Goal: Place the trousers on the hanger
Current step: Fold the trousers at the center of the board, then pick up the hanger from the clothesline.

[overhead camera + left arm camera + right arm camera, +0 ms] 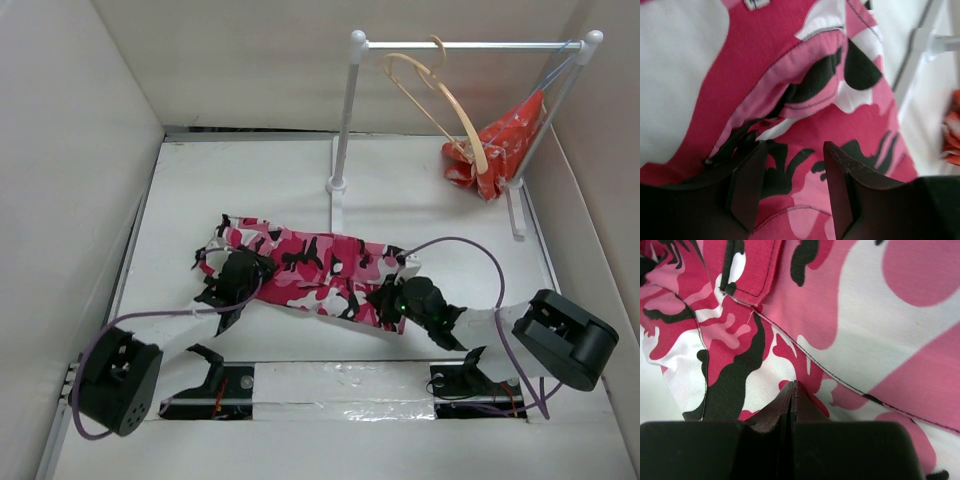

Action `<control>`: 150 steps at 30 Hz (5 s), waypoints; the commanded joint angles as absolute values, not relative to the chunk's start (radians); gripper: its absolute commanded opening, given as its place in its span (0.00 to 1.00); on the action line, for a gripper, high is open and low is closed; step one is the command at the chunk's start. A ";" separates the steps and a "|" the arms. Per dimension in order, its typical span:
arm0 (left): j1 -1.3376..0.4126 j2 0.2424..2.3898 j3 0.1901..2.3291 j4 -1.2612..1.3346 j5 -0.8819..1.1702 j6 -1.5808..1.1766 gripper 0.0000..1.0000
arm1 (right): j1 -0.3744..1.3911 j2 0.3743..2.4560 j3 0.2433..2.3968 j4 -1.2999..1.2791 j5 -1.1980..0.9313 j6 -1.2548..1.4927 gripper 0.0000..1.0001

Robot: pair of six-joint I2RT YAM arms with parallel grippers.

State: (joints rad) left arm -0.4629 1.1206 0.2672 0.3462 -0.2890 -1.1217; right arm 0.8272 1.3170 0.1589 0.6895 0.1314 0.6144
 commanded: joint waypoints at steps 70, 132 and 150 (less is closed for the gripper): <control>-0.933 1.276 0.706 0.584 -0.190 -0.497 0.11 | 0.397 0.944 1.202 -0.165 0.173 0.058 0.93; -0.914 1.235 0.647 0.598 -0.152 -0.511 0.15 | 0.436 1.479 1.672 -0.192 0.350 0.061 1.00; -0.914 1.232 0.644 0.606 -0.133 -0.512 0.15 | 0.407 1.519 1.598 -0.115 0.313 0.118 0.96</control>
State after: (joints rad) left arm -0.9188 1.2427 0.6605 0.5499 -0.1452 -0.5110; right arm 0.4122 1.5620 1.6043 -0.1902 0.3428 0.1093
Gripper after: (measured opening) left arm 0.146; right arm 0.959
